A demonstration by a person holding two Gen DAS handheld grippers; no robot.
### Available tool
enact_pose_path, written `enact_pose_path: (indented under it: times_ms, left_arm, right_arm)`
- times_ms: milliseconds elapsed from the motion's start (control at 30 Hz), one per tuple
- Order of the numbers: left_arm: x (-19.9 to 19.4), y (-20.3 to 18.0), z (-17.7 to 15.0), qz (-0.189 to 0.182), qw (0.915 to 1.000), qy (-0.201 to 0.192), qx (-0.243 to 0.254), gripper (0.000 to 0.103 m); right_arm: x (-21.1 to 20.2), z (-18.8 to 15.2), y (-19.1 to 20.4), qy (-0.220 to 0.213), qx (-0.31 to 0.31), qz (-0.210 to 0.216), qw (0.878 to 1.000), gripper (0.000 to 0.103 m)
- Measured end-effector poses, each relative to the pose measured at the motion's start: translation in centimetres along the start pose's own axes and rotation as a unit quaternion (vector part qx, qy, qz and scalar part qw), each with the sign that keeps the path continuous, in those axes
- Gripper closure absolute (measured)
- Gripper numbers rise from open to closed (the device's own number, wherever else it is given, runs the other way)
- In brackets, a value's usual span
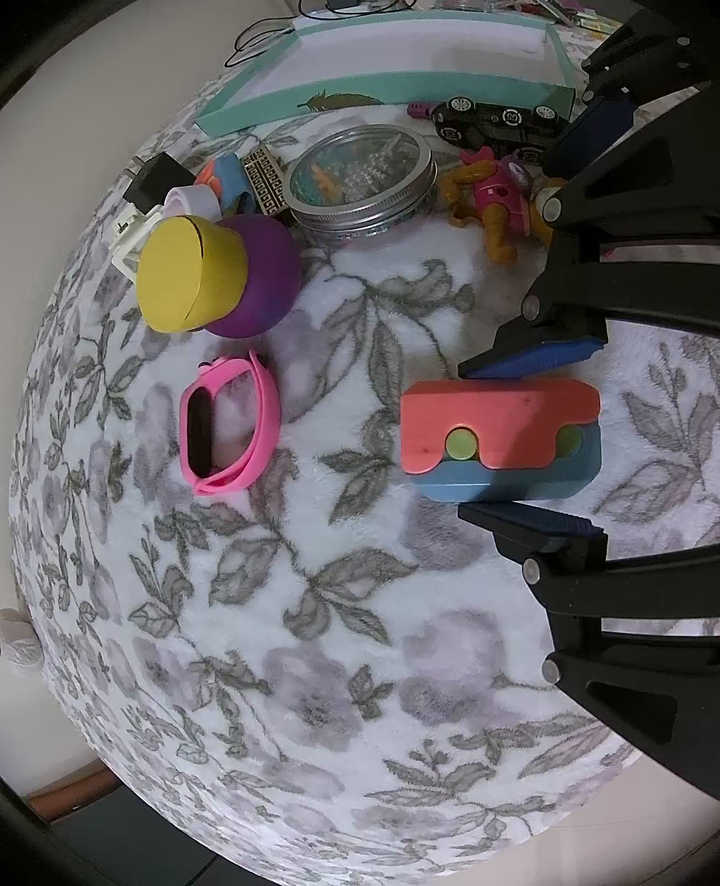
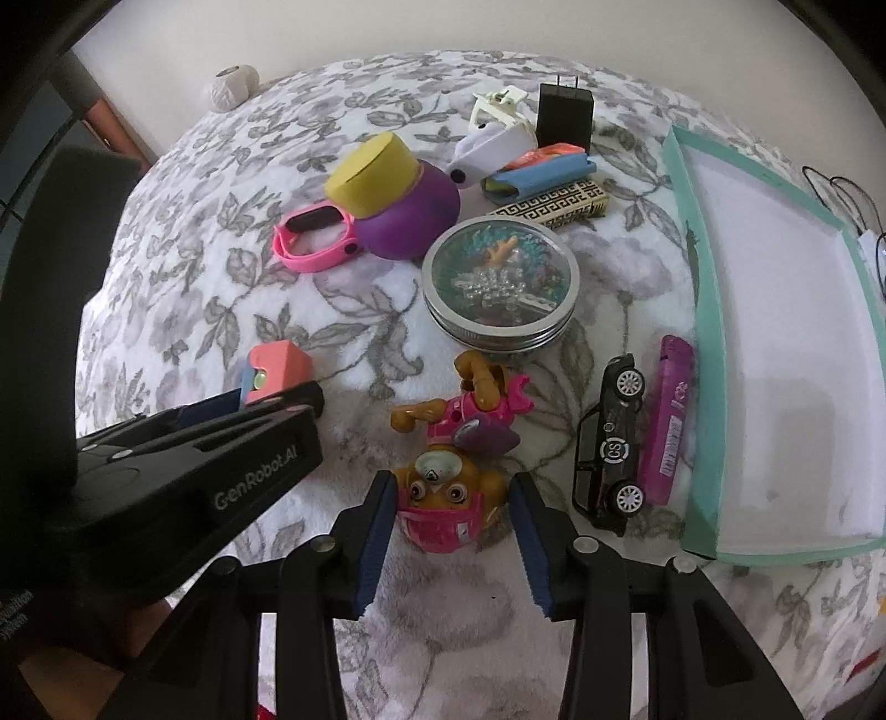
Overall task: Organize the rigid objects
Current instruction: 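Lift both held toys and carry them over the teal-rimmed box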
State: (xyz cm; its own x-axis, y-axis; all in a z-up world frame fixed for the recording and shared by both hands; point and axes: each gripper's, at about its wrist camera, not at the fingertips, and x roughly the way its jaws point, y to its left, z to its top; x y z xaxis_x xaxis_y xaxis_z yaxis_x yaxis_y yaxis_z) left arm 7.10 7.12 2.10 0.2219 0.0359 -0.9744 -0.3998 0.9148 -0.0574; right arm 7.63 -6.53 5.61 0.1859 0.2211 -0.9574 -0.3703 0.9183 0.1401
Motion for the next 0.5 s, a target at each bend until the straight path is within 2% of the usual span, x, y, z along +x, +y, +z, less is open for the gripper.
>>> enact_pose_path:
  times_ms: [167, 500]
  left_arm:
    - [0.5, -0.6, 0.1, 0.001, 1.0, 0.0, -0.003, 0.058]
    - [0.2, -0.4, 0.3, 0.0, 1.0, 0.0, -0.003, 0.058]
  right_arm:
    - [0.2, 0.2, 0.5, -0.003, -0.009, -0.007, 1.0, 0.055]
    - [1.9, 0.1, 0.3, 0.017, 0.006, 0.012, 1.0, 0.053]
